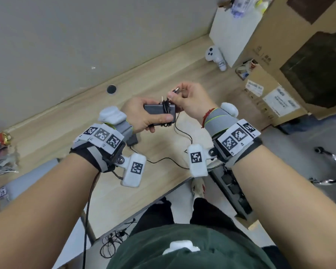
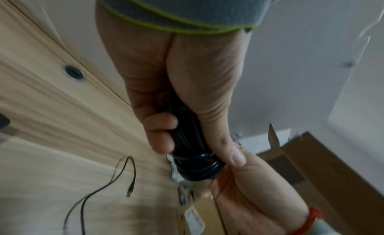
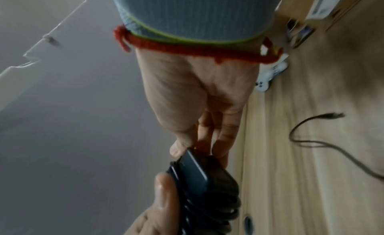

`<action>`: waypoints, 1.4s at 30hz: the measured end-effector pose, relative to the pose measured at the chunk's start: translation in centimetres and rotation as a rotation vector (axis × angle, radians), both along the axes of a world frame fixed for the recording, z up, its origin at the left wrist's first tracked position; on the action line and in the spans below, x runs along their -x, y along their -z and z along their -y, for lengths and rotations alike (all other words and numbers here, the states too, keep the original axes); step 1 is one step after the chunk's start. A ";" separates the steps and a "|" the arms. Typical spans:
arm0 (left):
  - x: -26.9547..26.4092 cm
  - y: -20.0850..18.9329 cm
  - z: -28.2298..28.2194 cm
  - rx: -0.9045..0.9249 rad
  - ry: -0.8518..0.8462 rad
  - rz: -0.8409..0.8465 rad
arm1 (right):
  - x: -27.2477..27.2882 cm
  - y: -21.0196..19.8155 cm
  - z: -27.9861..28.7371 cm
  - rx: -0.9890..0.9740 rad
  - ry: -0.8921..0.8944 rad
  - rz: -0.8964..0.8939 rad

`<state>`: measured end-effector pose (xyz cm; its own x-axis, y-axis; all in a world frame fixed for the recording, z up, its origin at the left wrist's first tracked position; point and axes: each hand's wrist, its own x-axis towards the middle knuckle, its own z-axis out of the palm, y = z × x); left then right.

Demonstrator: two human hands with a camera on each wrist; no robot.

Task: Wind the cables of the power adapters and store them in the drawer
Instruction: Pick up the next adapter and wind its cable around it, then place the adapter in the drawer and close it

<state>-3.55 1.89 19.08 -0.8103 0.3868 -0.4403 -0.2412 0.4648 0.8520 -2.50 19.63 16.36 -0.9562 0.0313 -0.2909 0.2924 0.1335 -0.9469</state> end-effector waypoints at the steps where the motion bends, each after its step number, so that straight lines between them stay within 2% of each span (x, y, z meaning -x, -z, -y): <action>1: -0.2 0.7 -1.0 0.022 0.055 -0.010 | -0.7 0.9 -0.9 -0.048 0.028 0.026; 3: -1.3 2.9 -4.8 0.039 0.203 0.003 | -3.4 3.7 -4.4 -0.085 0.144 0.083; 4: -1.6 3.2 -5.6 0.049 0.221 -0.008 | -4.3 4.4 -5.0 -0.077 0.179 0.100; 7: -2.7 4.7 -8.6 0.041 0.260 0.020 | -6.8 5.6 -7.5 -0.002 0.270 0.121; 10: -5.1 7.0 -11.9 -0.025 0.210 0.103 | -9.9 6.5 -10.5 0.105 0.332 0.163; 15: -10.4 11.0 -17.9 -0.117 0.091 0.261 | -15.6 9.1 -16.5 0.250 0.266 0.356; 22: -17.9 18.7 -25.9 0.070 0.210 0.237 | -23.2 15.6 -24.0 0.262 0.214 0.540; 28: -21.1 25.3 -27.1 0.412 0.538 0.001 | -25.8 23.9 -27.3 0.046 0.316 0.657; 32: -22.0 31.0 -26.3 0.579 0.743 -0.019 | -26.5 30.7 -28.1 -0.187 0.227 0.721; 35: -22.6 34.5 -25.7 0.621 0.757 -0.009 | -25.8 33.9 -27.8 -0.407 0.091 0.689; 42: -23.8 40.3 -25.7 0.577 0.634 -0.004 | -22.6 40.8 -26.1 -0.568 -0.034 0.559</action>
